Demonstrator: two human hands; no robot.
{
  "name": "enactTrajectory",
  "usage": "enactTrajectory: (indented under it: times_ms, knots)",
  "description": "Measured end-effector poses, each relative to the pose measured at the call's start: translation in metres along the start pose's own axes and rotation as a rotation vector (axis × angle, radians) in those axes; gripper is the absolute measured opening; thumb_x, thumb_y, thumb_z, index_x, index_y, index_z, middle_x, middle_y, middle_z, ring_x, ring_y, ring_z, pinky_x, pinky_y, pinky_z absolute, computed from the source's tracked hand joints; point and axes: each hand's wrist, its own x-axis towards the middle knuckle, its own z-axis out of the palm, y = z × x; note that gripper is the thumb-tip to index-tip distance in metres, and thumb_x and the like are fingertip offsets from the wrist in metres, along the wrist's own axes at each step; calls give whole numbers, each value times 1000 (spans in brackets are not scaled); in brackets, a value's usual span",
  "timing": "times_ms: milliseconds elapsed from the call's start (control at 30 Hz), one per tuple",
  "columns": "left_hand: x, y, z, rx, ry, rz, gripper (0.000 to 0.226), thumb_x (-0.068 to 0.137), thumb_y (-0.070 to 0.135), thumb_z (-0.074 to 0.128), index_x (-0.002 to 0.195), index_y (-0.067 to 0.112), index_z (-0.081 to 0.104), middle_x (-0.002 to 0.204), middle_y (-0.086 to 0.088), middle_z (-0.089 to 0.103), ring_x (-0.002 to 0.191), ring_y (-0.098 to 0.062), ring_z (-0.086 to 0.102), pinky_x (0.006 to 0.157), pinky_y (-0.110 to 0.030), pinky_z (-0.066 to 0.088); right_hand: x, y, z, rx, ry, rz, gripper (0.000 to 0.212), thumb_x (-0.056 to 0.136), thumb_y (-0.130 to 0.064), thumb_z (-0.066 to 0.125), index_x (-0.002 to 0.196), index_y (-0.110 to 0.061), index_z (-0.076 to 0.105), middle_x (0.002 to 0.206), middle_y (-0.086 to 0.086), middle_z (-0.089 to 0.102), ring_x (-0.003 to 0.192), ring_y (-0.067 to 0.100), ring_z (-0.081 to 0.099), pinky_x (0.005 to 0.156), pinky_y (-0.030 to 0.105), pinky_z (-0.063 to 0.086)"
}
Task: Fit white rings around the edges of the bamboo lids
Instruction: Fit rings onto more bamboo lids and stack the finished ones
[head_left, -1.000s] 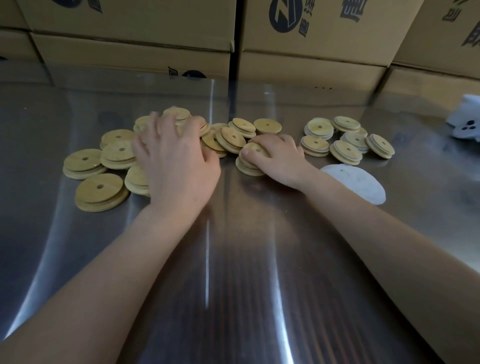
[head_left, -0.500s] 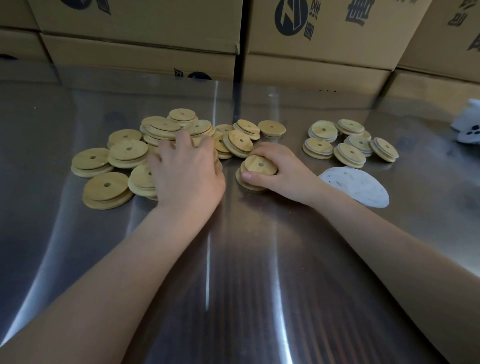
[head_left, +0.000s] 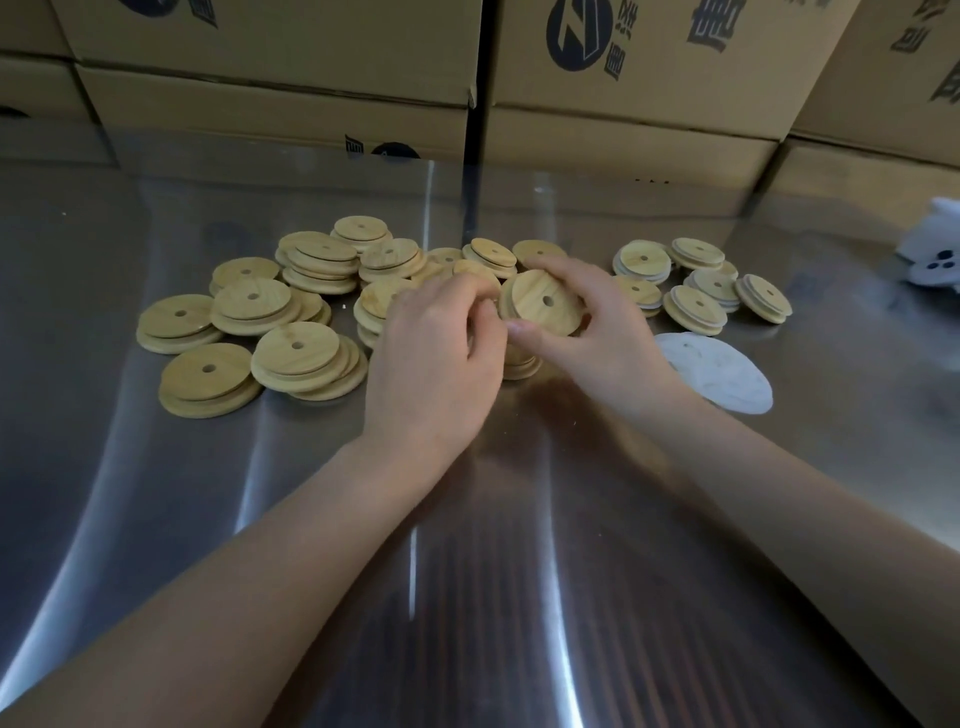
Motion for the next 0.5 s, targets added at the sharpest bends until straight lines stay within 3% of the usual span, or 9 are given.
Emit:
enactTrajectory:
  times_ms: [67,167,233,333,433,500]
  knots:
    - [-4,2,6,-161,-35,-129,20,98,27,50,110,19,64,92,10,67,89,-11,63,80,-36,52,-5,-1,0,11,24,0,62,75,-40,79,130,-21,57,122,-11,56,117,2,48,98,9,35]
    - [-3,0,10,-372,-75,-295,16,97,35,55,110,27,60,77,12,68,79,0,64,73,-28,52,-8,-4,0,50,54,0,61,74,-36,82,127,-21,57,122,-11,58,116,3,51,97,16,39]
    - [-1,-1,10,-520,-113,-384,14,95,35,58,107,27,60,73,13,70,74,-4,67,60,-26,51,-9,-5,0,40,54,-20,61,73,-36,83,126,-20,57,120,-11,59,114,3,52,95,17,40]
    - [1,-3,10,-672,-178,-468,24,92,28,65,114,18,61,75,0,73,74,-13,71,49,-24,51,-10,-5,1,10,38,-63,63,70,-38,84,124,-17,58,118,-8,59,111,5,53,93,15,39]
    - [3,-3,9,-776,-194,-520,25,89,15,69,114,13,62,78,-10,73,68,-15,72,50,-27,56,-11,-4,3,-52,2,-114,66,69,-40,85,123,-14,57,118,-5,59,111,7,52,93,12,37]
    - [3,-4,9,-801,-193,-533,25,89,11,69,112,13,63,75,-8,73,66,-17,72,57,-33,60,-11,-3,2,-69,-53,-123,71,69,-40,85,127,-13,54,122,-5,56,116,9,50,98,18,37]
